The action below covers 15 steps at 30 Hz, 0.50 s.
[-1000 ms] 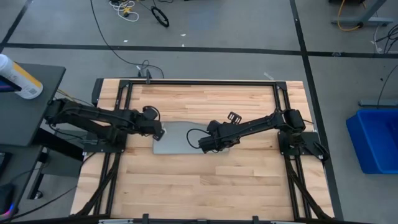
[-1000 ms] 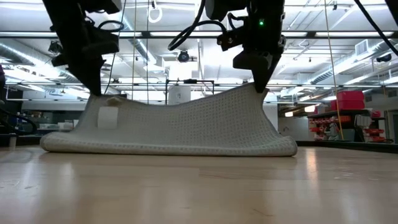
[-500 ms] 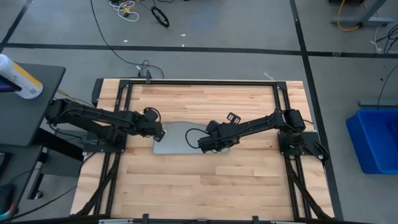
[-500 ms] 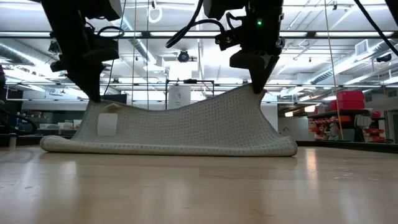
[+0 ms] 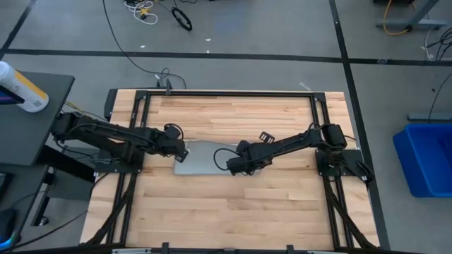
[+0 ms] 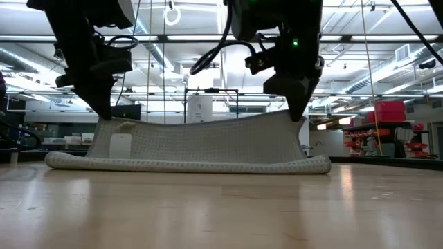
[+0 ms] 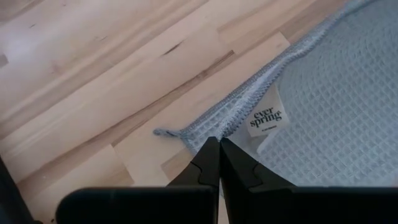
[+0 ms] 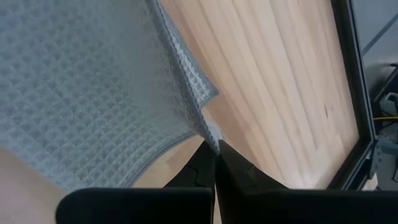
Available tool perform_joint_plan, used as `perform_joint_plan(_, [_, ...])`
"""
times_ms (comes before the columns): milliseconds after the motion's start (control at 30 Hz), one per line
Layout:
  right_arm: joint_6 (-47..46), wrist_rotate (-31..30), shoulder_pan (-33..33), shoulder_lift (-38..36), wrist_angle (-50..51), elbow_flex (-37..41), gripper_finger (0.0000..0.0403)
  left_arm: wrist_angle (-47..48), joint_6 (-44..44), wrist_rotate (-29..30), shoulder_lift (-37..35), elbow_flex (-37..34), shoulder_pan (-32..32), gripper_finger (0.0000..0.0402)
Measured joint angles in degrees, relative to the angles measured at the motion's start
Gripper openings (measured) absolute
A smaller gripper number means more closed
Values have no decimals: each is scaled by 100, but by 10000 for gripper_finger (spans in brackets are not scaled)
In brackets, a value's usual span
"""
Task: Fold microfiber towels
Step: Fold the gray microfiber towel
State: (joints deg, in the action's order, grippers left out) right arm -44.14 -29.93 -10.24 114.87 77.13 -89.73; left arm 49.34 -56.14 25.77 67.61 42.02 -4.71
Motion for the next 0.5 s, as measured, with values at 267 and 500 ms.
perform_joint_plan(267, [4, 2, -5, 0, -144, 72, 0, -194, 0, -60, -2, -174, 71, 2])
perform_joint_plan(500, [2, 1, -2, 0, -155, 72, 0, -553, 0, -241, 0, -378, 74, 2])
